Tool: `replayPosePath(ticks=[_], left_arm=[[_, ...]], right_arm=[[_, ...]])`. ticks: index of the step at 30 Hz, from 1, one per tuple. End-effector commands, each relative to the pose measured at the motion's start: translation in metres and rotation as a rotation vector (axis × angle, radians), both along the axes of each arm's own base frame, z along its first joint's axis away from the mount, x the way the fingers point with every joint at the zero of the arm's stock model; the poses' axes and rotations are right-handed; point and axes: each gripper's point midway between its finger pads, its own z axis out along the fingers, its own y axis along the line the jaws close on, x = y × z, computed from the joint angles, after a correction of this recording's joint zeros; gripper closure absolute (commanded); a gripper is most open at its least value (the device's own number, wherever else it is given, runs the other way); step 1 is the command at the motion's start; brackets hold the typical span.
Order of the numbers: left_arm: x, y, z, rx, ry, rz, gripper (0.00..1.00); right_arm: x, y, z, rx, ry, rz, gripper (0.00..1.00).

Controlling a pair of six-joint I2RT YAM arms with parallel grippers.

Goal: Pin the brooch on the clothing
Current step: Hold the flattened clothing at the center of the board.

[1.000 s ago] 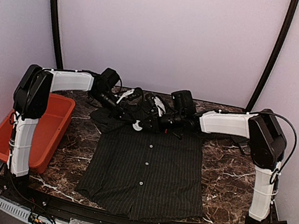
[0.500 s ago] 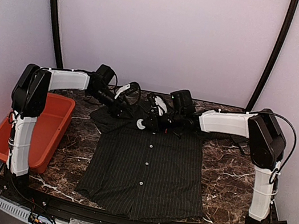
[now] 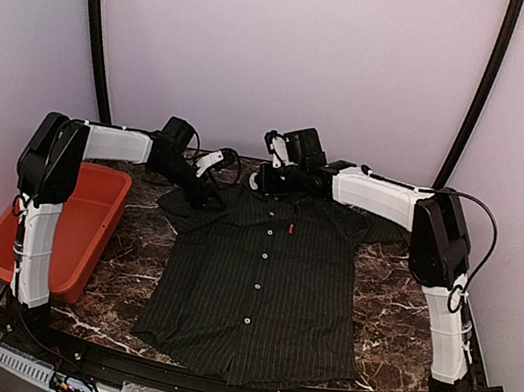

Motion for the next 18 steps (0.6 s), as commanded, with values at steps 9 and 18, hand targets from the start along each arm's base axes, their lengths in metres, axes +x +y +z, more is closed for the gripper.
replayPosePath(ticks=[9,18], left_arm=[[-0.017,-0.010,-0.018,0.116,-0.051,-0.058,0.27],[-0.018,-0.009,-0.027,0.151,-0.046,-0.061,0.49]], right_arm=[[-0.002,0.003,-0.052,-0.046,0.154,-0.126,1.00],[-0.017,0.019,-0.065,-0.025,0.202,-0.116,1.00]])
